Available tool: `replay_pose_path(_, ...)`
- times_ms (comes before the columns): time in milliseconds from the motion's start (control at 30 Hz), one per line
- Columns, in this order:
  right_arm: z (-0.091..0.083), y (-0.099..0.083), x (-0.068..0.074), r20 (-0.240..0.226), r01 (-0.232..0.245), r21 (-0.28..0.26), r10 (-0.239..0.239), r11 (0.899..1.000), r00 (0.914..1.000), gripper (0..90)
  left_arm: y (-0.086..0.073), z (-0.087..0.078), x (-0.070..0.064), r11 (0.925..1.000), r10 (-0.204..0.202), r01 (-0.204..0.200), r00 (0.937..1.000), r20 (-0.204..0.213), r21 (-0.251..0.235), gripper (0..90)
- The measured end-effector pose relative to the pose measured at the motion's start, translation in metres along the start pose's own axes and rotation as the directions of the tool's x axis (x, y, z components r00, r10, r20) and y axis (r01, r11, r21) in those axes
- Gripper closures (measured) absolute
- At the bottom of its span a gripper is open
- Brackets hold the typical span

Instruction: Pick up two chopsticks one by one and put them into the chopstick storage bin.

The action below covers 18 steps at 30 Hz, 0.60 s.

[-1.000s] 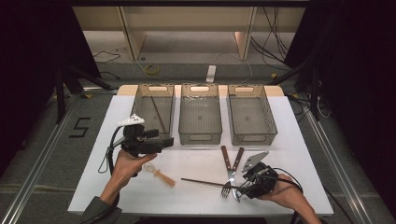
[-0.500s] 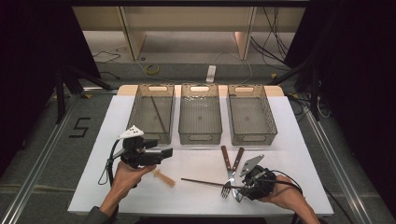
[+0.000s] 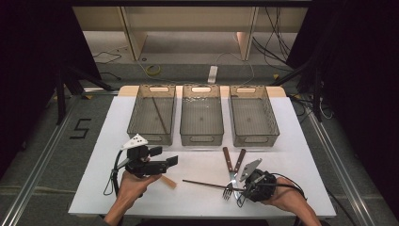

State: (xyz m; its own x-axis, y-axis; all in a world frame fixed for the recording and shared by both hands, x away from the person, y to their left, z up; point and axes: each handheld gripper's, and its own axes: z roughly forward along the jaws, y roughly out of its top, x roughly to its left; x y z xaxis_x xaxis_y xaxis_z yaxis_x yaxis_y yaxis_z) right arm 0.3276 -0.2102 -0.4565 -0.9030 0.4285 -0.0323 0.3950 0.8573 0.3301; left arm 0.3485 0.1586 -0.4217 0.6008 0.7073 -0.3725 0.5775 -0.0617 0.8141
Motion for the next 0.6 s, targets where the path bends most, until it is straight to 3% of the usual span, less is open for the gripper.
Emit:
replay_pose_path(300, 0.002, 0.002, 0.004, 0.002, 0.034, 0.033, -0.034, 0.999, 0.9994, 84.3, -0.002, 0.004, -0.003, 0.9998, 0.007, -0.007, 0.9999, 0.007, 0.016, 15.7)
replay_pose_path(467, -0.002, 0.001, 0.003, 0.021, 0.059, 0.000, -0.059, 0.998, 0.9981, 85.2, -0.003, 0.006, -0.004, 0.9996, 0.011, -0.012, 0.9999, 0.008, 0.026, 15.7)
replay_pose_path(600, -0.009, 0.001, 0.001, 0.032, 0.040, -0.054, -0.038, 0.998, 0.9988, 85.4, -0.004, 0.007, -0.006, 0.9996, 0.011, -0.011, 0.9999, 0.011, 0.024, 15.7)
